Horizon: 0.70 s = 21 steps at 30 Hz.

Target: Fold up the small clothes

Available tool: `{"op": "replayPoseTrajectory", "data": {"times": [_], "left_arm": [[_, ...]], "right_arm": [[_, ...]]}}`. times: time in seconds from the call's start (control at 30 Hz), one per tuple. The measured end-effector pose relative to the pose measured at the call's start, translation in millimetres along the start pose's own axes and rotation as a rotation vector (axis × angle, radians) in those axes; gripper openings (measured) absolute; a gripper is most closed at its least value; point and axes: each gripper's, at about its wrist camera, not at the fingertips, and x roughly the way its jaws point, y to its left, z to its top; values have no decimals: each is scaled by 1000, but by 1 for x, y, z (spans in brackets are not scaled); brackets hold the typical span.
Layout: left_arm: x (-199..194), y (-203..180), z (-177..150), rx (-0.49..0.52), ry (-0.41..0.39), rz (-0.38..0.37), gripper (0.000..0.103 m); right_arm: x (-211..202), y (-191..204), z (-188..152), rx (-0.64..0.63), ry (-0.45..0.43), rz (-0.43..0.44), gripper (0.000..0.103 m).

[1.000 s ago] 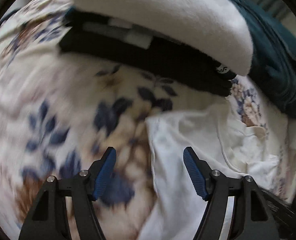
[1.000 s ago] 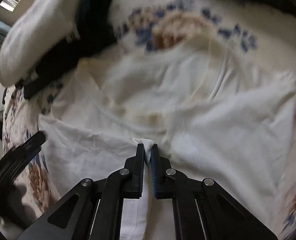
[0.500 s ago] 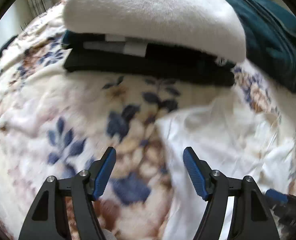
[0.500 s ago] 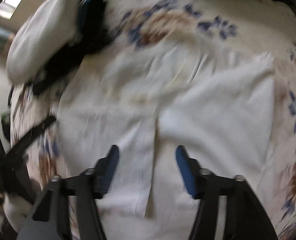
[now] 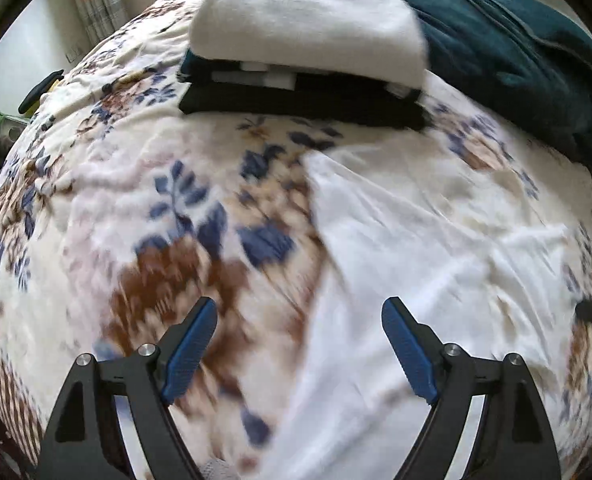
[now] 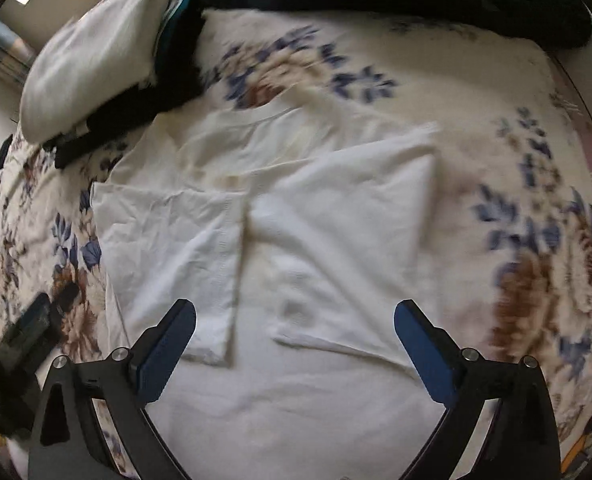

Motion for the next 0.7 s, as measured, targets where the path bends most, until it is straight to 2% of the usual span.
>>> {"op": "replayPoseTrajectory", "data": {"times": [0.1, 0.17, 0.37, 0.6, 0.7], "left_arm": [[-19, -34, -28, 14, 18, -18, 84], [-30, -59, -51, 13, 44, -28, 84], [-61, -167, -153, -10, 195, -49, 84], [-57, -270, -257, -82, 364, -121, 84], [-49, -301, -286, -107, 392, -142, 84]], "right_arm": [[-16, -28, -1, 17, 26, 14, 101], [-27, -64, -8, 19, 64, 36, 101], [-24, -147, -15, -38, 144, 107, 101], [0, -218, -7, -148, 206, 150, 101], [17, -239, -1, -130, 237, 145, 101]]}}
